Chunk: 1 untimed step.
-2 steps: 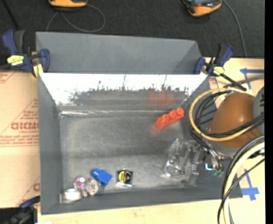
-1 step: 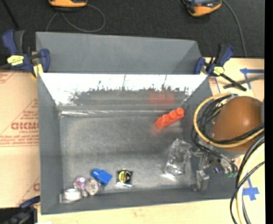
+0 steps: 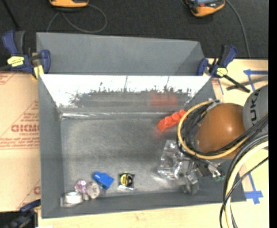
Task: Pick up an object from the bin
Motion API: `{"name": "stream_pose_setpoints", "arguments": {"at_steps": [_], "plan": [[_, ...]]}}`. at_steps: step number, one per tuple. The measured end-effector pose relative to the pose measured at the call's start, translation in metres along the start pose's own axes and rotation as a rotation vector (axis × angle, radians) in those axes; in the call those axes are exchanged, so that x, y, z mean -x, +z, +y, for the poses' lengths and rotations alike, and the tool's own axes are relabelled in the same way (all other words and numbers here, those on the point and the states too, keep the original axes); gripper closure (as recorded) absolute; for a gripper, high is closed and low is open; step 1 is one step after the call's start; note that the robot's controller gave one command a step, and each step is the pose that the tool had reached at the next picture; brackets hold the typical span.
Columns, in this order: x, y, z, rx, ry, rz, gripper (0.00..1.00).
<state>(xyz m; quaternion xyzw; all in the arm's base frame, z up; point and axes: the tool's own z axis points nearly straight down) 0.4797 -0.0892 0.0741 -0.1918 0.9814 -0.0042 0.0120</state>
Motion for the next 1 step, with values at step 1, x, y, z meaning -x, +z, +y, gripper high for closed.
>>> {"name": "stream_pose_setpoints", "arguments": {"at_steps": [1], "plan": [[0.0014,-0.0014,-0.0018,-0.003,0.005,-0.005,0.00]]}}
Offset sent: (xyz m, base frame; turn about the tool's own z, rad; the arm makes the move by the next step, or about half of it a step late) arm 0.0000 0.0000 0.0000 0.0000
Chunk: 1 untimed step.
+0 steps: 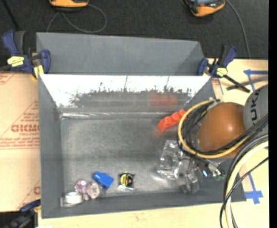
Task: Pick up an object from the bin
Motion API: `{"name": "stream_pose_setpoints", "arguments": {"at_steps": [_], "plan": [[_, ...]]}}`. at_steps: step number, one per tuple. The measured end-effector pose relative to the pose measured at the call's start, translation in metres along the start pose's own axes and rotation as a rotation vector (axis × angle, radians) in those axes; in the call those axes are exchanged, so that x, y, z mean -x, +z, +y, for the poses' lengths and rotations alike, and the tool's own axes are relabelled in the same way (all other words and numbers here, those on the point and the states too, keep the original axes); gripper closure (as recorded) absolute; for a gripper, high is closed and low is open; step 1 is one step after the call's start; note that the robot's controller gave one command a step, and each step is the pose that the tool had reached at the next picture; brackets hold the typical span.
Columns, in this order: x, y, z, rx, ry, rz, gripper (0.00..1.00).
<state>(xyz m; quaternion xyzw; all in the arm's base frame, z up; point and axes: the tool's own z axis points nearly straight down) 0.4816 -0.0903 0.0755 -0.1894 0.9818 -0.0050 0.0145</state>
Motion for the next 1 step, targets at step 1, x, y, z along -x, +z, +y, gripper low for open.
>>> {"name": "stream_pose_setpoints", "arguments": {"at_steps": [1], "plan": [[0.0060,-0.0045,-0.0011,-0.007,-0.001,-0.019,1.00]]}}
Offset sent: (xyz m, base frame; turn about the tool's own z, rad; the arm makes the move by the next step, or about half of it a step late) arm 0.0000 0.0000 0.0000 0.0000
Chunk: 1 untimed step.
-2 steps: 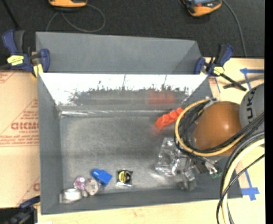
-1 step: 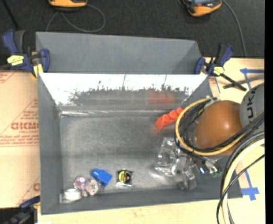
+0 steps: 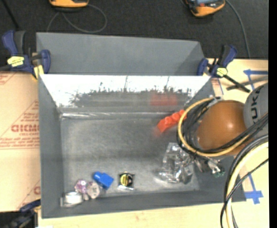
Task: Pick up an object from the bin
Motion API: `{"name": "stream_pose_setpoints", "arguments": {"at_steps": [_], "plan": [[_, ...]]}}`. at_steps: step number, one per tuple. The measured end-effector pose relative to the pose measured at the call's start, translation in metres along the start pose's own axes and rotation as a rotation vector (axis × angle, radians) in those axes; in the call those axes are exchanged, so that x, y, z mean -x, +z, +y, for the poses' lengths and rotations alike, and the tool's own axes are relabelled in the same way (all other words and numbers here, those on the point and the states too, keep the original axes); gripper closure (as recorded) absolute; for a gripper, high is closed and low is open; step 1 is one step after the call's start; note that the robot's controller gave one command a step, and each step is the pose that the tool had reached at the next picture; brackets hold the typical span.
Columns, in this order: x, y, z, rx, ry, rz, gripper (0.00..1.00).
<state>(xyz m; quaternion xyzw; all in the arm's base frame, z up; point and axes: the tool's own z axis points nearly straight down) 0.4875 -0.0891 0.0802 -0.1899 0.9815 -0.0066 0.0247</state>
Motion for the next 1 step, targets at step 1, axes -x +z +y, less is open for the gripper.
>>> {"name": "stream_pose_setpoints", "arguments": {"at_steps": [1], "plan": [[0.0038,-0.0578,-0.0028,0.019,0.004,0.041,1.00]]}}
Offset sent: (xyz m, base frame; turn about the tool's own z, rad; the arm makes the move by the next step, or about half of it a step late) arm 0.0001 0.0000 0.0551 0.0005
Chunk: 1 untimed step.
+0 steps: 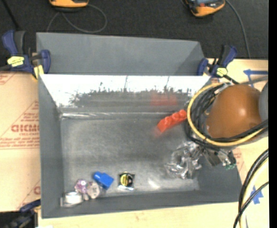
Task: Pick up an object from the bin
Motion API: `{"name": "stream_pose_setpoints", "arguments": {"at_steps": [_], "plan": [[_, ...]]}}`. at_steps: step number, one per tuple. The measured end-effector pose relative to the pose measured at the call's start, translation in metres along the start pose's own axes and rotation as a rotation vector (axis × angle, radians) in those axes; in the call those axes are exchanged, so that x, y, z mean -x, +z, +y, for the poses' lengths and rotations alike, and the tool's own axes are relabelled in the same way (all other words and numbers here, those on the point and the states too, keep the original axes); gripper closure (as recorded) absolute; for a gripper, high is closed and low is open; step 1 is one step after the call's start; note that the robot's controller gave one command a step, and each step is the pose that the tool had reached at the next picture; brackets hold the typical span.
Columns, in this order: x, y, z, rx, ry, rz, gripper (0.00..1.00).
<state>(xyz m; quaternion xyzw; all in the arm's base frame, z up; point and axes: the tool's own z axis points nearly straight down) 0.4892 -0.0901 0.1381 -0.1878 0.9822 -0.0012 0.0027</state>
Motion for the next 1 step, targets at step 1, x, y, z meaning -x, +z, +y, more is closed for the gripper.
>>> {"name": "stream_pose_setpoints", "arguments": {"at_steps": [1], "plan": [[0.0000,-0.0118,-0.0009,0.002,0.006,0.003,1.00]]}}
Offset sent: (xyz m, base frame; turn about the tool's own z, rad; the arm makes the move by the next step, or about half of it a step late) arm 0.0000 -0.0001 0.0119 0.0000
